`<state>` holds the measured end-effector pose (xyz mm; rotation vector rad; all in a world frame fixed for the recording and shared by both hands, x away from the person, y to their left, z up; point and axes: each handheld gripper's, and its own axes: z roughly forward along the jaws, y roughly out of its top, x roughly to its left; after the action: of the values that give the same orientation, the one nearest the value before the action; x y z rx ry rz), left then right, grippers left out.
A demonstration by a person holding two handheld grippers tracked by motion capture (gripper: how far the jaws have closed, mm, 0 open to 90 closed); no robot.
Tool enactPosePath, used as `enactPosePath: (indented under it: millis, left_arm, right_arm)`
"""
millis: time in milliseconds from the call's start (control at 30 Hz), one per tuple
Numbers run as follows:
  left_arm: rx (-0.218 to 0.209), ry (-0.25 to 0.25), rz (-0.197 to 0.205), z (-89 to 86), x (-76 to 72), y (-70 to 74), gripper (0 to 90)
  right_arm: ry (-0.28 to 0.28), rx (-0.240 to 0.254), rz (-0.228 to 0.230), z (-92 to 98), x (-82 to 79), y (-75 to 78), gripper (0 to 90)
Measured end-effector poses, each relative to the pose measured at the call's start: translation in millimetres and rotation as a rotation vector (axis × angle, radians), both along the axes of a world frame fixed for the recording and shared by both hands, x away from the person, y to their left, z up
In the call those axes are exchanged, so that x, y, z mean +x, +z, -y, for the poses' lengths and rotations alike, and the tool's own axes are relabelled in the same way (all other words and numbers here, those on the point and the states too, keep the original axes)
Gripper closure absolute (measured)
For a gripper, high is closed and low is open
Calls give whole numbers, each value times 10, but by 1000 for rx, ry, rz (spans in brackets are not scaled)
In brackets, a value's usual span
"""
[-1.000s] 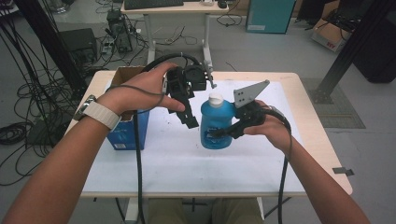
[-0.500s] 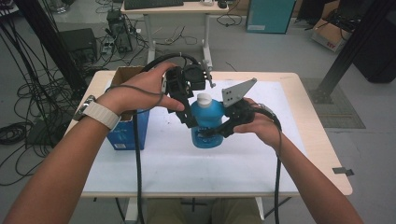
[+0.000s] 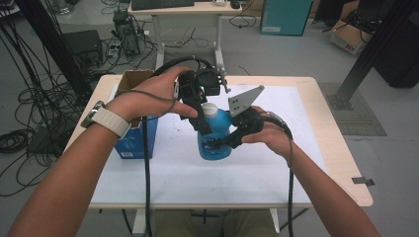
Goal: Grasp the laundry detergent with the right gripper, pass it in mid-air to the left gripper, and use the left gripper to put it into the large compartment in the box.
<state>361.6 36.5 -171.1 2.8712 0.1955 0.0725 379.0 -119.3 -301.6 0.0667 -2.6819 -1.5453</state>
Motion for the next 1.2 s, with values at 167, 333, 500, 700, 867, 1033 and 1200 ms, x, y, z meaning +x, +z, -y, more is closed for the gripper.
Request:
enactPosePath:
  millis: [167, 333, 500, 700, 867, 1033, 1200]
  left_arm:
    - [19, -19, 9, 7, 16, -5, 55]
    - [15, -21, 10, 26, 15, -13, 56]
    - [19, -23, 13, 35, 11, -19, 56]
    - [23, -24, 13, 43, 13, -28, 56]
    - [21, -24, 14, 43, 12, -34, 56]
    - [26, -28, 11, 43, 14, -35, 56]
    - [19, -19, 15, 39, 15, -38, 56]
  right_arm:
    - [-3, 6, -2, 8, -2, 7, 431]
    - [-4, -3, -7, 1, -10, 5, 431]
    - [-5, -5, -14, -7, -14, 1, 431]
    - [0, -7, -12, -23, -15, -12, 431]
    - [-2, -9, -12, -27, -19, -13, 431]
    - [-4, -13, -8, -25, -25, -17, 431]
    - [-3, -16, -4, -16, -25, -19, 431]
